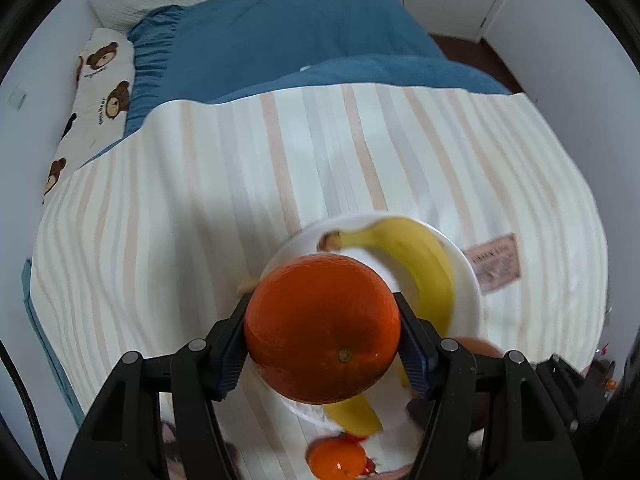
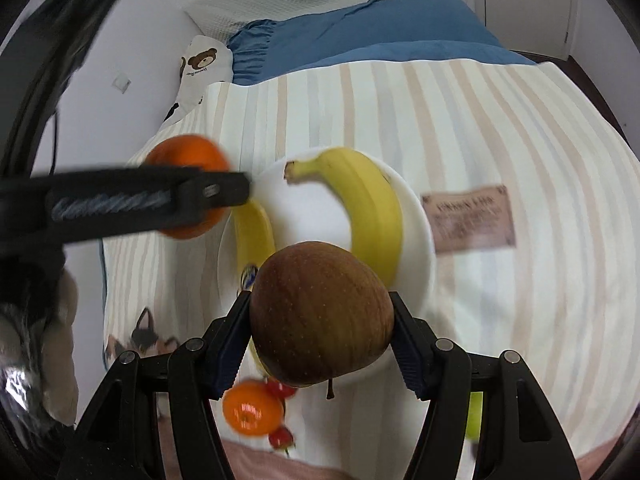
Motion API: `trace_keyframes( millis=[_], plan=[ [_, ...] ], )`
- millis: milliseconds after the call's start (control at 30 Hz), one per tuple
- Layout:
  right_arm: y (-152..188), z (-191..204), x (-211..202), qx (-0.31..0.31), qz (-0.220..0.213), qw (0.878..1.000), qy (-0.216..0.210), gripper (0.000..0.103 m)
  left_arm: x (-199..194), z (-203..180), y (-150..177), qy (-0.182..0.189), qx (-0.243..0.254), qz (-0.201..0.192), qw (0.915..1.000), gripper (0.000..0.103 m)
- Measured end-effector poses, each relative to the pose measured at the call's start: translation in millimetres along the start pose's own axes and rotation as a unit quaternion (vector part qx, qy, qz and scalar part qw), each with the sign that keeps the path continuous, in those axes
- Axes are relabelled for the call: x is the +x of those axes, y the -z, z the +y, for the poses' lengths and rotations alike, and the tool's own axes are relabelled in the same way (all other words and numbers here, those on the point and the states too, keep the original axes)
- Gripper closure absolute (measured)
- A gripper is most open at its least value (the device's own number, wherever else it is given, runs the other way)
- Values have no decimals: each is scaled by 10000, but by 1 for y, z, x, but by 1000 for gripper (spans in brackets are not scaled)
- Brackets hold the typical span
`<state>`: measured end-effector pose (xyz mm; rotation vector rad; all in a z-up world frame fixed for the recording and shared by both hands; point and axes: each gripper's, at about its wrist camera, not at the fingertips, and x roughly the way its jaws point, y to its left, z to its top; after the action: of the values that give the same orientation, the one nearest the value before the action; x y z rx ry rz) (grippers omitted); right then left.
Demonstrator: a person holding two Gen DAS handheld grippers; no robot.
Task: Organize fruits
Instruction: 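Lower the orange and brown apple onto the plate and open both tools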
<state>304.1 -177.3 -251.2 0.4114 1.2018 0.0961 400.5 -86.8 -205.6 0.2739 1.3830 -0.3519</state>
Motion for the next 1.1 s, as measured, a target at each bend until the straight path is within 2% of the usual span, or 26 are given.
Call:
trace_keyframes(
  millis=[133, 233, 367, 700, 733, 800, 967, 1100],
  plan=[
    [-12, 4, 25, 66, 171, 9998, -80, 36, 27, -3, -19, -141, 244, 247, 9993, 40],
    [-14, 4, 40, 109, 301, 9994, -96, 36, 45, -4, -20, -275, 395, 394, 9981, 40],
    [-12, 2, 49, 114, 378, 9991, -133, 36, 60, 2, -18, -262, 337, 588, 9974, 40],
    [-26, 1, 64, 250, 550, 9976, -326, 35, 67, 9, -22, -172, 229, 698, 9972, 38],
    [-26, 1, 64, 291, 567, 9970, -433, 32, 65, 9, -23, -209, 209, 700, 9971, 38],
    [-28, 0, 64, 287, 599, 9973, -321, 32, 63, 11, -25, -171, 133, 655, 9976, 38],
    [-24, 0, 62, 334, 632, 9971, -246, 31, 54, 21, -27, -13, -127, 543, 9984, 29],
    [-22, -5, 55, 387, 622, 9971, -226, 23, 48, 27, -22, 93, -266, 484, 9984, 20]
  ],
)
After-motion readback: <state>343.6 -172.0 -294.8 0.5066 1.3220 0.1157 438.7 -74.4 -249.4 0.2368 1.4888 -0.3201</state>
